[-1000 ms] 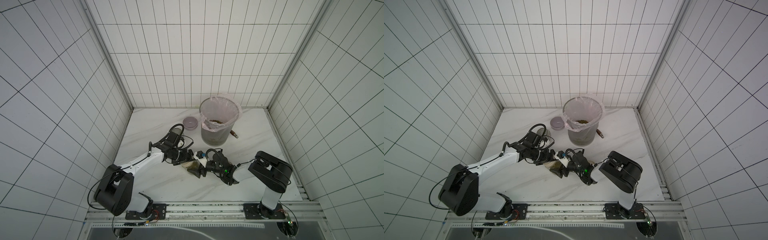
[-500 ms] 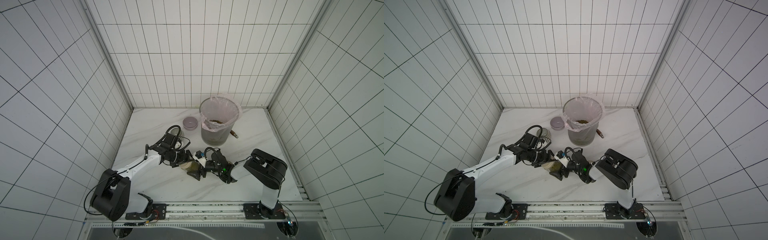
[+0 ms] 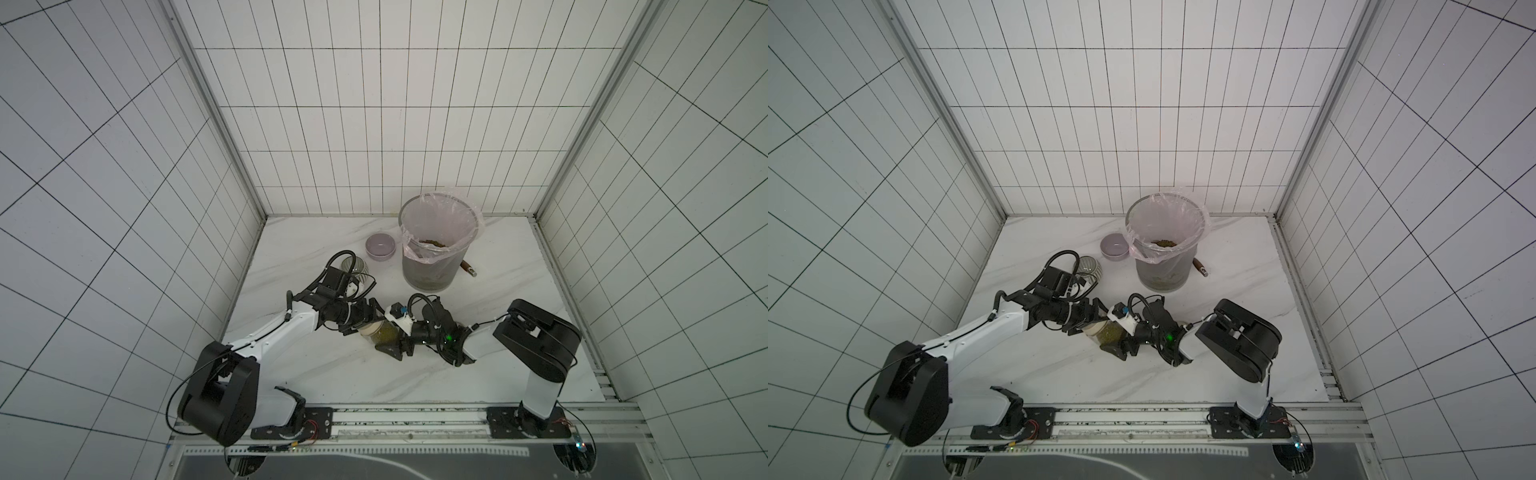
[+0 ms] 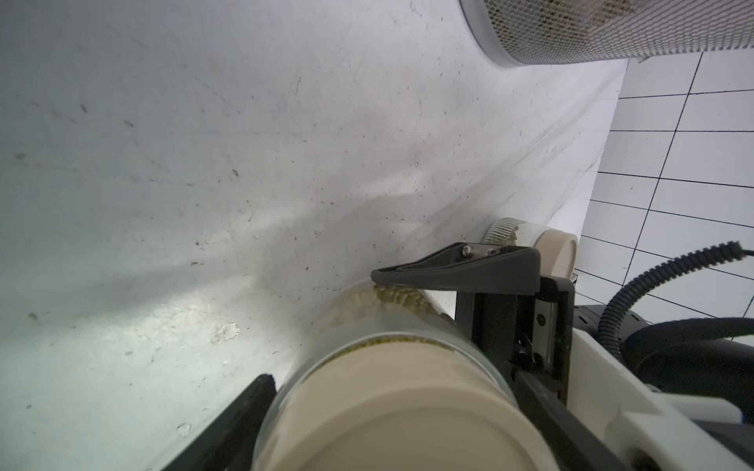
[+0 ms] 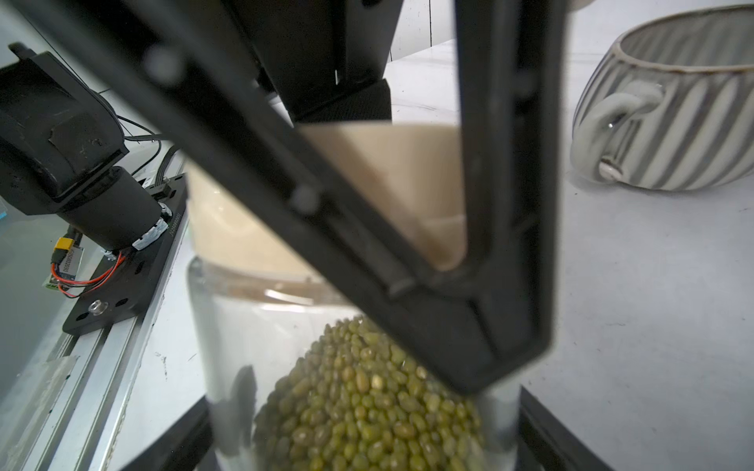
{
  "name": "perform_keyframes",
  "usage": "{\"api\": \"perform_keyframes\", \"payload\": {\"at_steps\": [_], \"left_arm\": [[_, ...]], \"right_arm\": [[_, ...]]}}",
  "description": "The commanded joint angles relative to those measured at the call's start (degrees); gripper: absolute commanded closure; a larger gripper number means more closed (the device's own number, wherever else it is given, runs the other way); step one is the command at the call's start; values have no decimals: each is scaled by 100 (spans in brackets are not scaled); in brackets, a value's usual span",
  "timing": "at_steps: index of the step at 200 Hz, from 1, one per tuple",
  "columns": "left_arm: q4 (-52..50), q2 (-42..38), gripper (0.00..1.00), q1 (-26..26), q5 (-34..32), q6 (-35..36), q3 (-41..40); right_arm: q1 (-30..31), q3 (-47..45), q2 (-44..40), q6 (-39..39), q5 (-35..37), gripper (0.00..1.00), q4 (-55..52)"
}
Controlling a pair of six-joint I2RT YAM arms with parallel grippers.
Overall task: Empty moldy mung beans from jars
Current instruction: Unscrew the lid from the jar.
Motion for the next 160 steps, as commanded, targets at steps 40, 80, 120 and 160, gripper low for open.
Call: {"api": "perform_keyframes", "payload": {"at_steps": [40,80,120,160], "left_arm": [[83,135,30,-12,267,-106,412],[-169,387,31,-20,109,-158,549],[-498,652,36,-29,-18,-335,900],[-481,716,39,-80,-43,-450,1074]], "right_arm": [[3,191,-537,-81,727,28,-447],[61,116,-990,-352,2077,33,-855],[186,-62,-1438,-747,3034,34,-1034],[176,-165,-1504,-744,2958,30,-971]]}}
